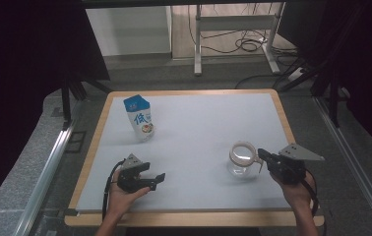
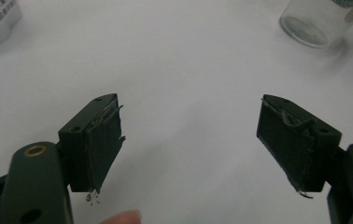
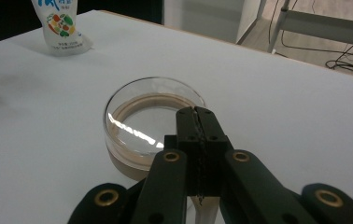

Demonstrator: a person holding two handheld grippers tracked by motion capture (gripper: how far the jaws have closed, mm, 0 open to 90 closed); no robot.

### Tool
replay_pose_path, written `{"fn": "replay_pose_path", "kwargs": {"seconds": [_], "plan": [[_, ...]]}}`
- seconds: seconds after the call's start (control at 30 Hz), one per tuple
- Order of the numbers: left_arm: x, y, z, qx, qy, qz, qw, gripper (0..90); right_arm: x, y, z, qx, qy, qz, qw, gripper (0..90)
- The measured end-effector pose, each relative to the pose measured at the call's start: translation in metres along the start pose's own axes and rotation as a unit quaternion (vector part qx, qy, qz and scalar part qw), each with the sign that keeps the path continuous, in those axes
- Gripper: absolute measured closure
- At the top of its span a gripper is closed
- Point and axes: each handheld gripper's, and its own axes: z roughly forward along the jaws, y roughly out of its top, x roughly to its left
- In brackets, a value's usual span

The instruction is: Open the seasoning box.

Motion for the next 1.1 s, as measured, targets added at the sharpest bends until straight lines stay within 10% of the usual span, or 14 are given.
{"fn": "replay_pose_path", "kwargs": {"seconds": [0.67, 1.1], "plan": [[-0.007, 0.008, 0.009, -0.017, -0.013, -0.007, 0.9997, 29.6, -0.003, -0.008, 0.006, 0.014, -0.023, 0.006, 0.9996, 90.0], [-0.026, 0.031, 0.031, -0.023, -0.062, 0.013, 0.9977, 52.4, -0.005, -0.011, 0.005, 0.004, -0.017, 0.022, 0.9996, 90.0]]}}
